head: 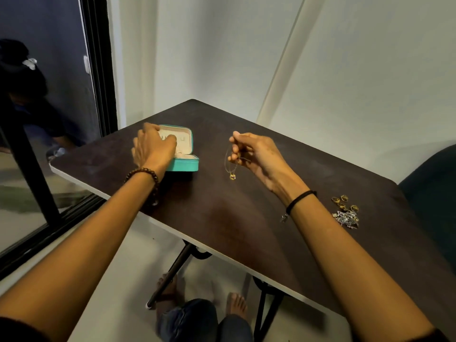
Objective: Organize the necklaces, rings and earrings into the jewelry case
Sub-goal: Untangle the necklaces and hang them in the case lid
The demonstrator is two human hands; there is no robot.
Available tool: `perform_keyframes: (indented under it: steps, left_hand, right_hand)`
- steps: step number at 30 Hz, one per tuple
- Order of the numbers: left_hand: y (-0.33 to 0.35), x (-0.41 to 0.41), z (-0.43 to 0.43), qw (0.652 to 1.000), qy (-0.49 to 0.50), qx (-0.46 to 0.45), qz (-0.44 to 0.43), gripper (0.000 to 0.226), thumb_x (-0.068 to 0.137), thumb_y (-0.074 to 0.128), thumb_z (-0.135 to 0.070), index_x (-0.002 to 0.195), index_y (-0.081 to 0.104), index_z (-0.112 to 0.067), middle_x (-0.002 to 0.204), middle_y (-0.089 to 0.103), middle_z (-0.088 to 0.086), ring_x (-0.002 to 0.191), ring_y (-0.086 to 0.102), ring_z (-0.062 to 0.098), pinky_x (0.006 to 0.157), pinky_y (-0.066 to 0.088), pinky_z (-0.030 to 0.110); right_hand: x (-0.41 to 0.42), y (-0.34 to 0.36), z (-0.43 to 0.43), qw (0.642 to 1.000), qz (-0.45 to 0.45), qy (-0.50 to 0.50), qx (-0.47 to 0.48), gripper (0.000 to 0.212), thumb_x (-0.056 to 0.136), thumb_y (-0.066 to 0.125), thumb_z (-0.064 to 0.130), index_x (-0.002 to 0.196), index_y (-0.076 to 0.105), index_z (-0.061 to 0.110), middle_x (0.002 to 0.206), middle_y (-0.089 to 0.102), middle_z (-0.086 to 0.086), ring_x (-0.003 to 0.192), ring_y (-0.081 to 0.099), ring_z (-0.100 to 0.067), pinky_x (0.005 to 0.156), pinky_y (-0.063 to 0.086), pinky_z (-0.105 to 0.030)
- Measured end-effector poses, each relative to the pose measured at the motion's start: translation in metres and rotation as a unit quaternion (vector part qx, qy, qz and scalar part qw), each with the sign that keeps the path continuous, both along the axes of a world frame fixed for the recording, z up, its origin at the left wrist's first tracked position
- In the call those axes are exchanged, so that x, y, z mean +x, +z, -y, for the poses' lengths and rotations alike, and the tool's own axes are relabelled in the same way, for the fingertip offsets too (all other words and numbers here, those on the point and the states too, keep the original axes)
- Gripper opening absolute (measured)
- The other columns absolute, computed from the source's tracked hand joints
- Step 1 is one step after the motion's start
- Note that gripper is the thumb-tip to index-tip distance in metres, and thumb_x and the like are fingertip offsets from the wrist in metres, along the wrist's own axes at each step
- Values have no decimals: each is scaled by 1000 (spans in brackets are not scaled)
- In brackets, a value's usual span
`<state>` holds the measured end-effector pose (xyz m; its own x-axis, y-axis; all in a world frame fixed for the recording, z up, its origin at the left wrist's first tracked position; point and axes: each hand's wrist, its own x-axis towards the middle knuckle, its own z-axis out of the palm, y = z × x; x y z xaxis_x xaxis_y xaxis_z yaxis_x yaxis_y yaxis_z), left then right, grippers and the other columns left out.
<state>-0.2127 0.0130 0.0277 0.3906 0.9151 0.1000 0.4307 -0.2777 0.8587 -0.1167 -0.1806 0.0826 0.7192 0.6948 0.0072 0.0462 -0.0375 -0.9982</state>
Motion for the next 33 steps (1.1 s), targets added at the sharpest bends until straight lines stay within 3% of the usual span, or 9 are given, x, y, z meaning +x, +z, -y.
perform_keyframes:
  steps: [3,6,11,15,20,23,29,33]
  left_hand:
    - [-1,1,-11,990,-5,-135,39,65,88,63,-35,141,33,-13,136,55,8,114,62,32,94,54,48]
    - [2,3,-13,963,-25,-250,98,72,95,63,-26,151,20,-11,119,56,5,86,69,25,70,58,38]
    - [-8,8,-15,963,-35,-245,110,62,99,58,-20,151,25,-12,120,55,5,68,63,14,53,53,29]
    - [-17,9,-5,969,-53,-215,106,56,100,57,-20,149,29,-22,136,55,5,73,65,12,61,59,31]
    - [-32,14,11,975,-70,-164,136,54,95,62,-23,143,37,-28,136,54,1,81,64,8,74,62,36]
    - [-38,16,16,974,-81,-144,157,51,95,62,-22,140,39,-27,134,55,-2,86,63,4,72,59,28]
    - [-39,19,20,975,-111,-90,171,44,103,52,-25,145,39,-21,141,56,-2,109,59,6,78,56,23]
    - [-41,20,18,975,-123,-72,171,38,105,48,-25,142,44,-21,136,59,0,115,63,13,91,58,37]
  right_hand:
    - [4,4,-15,1000,17,15,-11,17,99,61,20,95,71,6,68,63,-1,65,62,-17,78,53,-33]
    - [8,9,-27,998,40,34,-19,17,98,61,17,98,71,4,69,64,-1,67,63,-18,79,53,-33]
    - [12,15,-48,997,59,40,-21,17,97,59,14,96,71,3,72,65,-3,69,63,-19,77,55,-31]
    - [15,16,-62,998,59,34,-17,17,96,58,12,94,72,3,73,64,-5,69,62,-18,79,55,-33]
    - [20,13,-72,996,78,30,-26,18,96,57,12,94,71,2,74,64,-5,69,63,-17,83,57,-34]
    - [26,10,-74,994,100,21,-37,18,95,57,13,93,72,2,74,66,-3,73,65,-18,88,57,-37]
    - [41,9,-74,985,159,15,-67,21,97,54,13,93,72,3,78,67,-5,74,67,-16,83,59,-30]
    - [46,6,-70,970,217,28,-102,22,99,52,14,94,70,4,82,70,-7,72,67,-9,71,55,-19]
